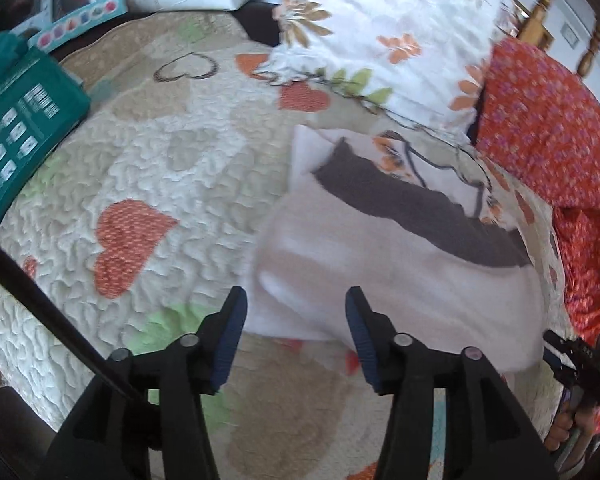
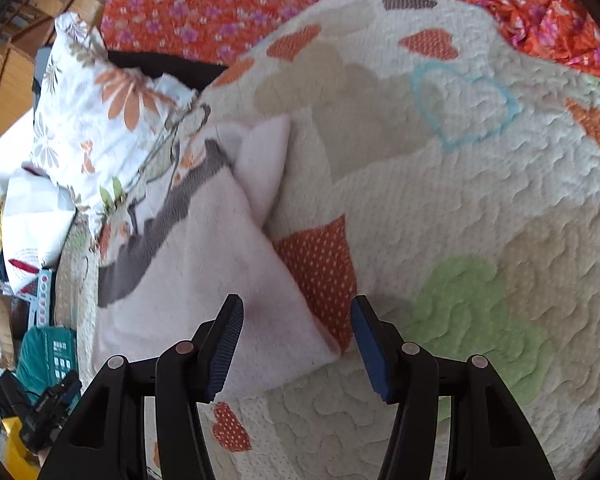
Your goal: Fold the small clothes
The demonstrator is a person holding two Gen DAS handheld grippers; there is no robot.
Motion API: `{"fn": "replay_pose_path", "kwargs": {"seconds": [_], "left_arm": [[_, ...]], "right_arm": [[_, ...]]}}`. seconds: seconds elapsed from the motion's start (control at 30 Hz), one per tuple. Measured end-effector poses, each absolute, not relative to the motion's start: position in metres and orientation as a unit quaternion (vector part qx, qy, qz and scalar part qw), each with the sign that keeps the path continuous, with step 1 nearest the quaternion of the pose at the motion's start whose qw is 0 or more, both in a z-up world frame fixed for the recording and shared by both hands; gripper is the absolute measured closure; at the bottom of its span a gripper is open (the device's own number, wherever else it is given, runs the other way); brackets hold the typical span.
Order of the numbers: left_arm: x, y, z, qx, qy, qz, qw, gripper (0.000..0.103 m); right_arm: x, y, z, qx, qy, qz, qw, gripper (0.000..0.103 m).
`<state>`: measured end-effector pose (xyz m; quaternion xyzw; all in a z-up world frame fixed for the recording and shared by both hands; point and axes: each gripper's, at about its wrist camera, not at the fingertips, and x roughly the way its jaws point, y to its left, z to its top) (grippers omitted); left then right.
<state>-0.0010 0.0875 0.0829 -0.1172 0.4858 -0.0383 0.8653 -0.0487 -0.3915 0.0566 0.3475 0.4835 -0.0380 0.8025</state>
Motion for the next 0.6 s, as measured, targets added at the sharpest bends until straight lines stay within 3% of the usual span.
{"fn": "replay_pose_path", "kwargs": {"seconds": [0.17, 0.37, 0.6], "left_arm": [[0.005, 0.063, 0.077, -0.094, 0.486, -0.05, 0.868, 0.047], [0.012, 0.046, 0.066, -0.063, 0.488, -0.055, 0.869, 0.047], [0.016, 0.02, 0.046, -0.028, 0.506, -0.074, 0.859, 0.046]], "right_arm": [[-0.038, -0.383, 0.047, 0.336, 0.504, -0.046, 0.794, 0.043], [-0.033, -0.385, 0.067, 0.231, 0.489, -0.144, 0.829, 0.045], [-0.012, -0.353, 0.093, 0.268, 0.415, 0.029, 0.869, 0.045]]}}
